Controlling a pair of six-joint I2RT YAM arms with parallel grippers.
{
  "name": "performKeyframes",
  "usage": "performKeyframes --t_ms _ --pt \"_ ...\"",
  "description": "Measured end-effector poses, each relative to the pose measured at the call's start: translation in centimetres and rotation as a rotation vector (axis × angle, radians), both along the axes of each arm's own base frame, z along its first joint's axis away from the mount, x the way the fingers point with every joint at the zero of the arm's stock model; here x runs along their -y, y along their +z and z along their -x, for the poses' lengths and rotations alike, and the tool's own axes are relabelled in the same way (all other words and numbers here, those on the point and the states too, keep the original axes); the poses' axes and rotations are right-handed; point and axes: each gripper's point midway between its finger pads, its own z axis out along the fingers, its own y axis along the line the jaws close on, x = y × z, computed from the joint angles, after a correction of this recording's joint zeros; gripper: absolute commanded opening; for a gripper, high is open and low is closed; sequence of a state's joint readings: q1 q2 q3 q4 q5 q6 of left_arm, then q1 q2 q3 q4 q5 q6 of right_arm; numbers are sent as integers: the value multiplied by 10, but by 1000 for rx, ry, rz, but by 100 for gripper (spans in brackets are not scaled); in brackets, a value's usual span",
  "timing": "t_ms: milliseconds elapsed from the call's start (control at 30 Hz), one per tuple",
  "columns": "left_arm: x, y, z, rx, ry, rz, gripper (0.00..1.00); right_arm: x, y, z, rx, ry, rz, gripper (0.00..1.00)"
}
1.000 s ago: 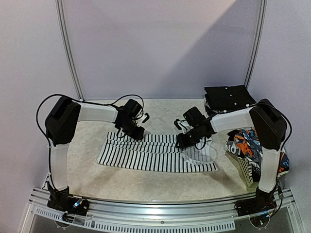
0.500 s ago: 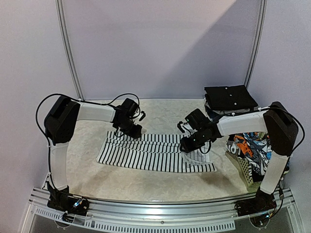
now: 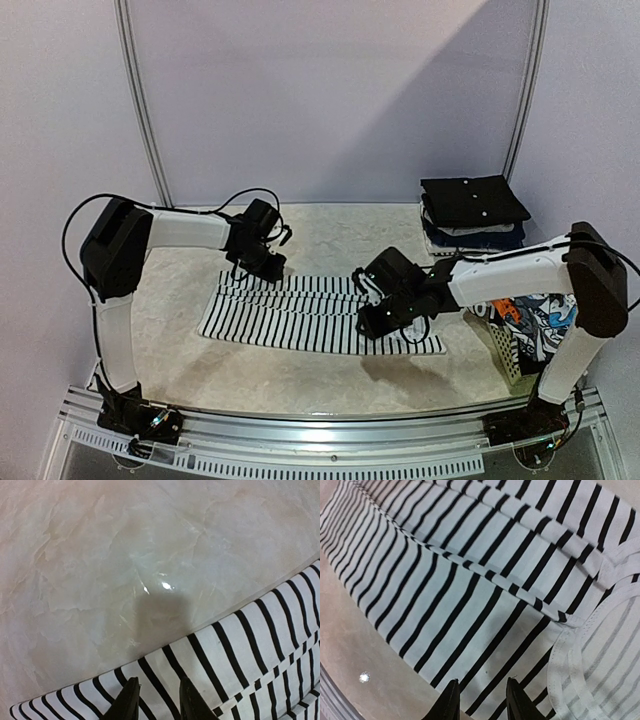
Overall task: Fold and stack the mixed laundry pile
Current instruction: Smooth out the rectangle-folded tank top at the center of the board, then adjust the rectangle-folded tank top at the center of the board.
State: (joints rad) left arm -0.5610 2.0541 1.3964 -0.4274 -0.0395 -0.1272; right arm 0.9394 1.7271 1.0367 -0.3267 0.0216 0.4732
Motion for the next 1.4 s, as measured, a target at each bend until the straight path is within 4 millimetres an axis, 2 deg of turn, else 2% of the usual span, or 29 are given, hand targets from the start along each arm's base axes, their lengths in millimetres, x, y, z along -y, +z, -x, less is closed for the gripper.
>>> performKeyframes --t_ms 133,367,500,667,800,833,933,1133,1400 --pt "-6 -1 -2 3 18 -12 29 4 -34 3 -52 -24 53 33" --pt "-31 -18 3 -28 83 -52 29 -2 -38 -17 -20 -67 47 32" --pt "-41 -18 1 -16 125 -48 29 -2 -39 -44 -1 -113 37 32" --pt "-55 -18 11 -18 188 -50 28 4 -38 -91 14 -172 16 31" --pt "-66 -18 30 -44 252 -20 28 6 -37 -137 17 -196 -11 30" --pt "-69 -23 38 -62 268 -15 28 6 -38 -146 15 -196 -22 30" --pt "-74 -17 54 -70 310 31 28 3 -37 -165 4 -180 -51 30" --pt "-71 -16 94 -113 371 139 29 -4 -35 -179 -43 -130 -86 31" --pt "-36 -14 138 -168 318 212 29 -8 -34 -206 -103 -98 -118 32"
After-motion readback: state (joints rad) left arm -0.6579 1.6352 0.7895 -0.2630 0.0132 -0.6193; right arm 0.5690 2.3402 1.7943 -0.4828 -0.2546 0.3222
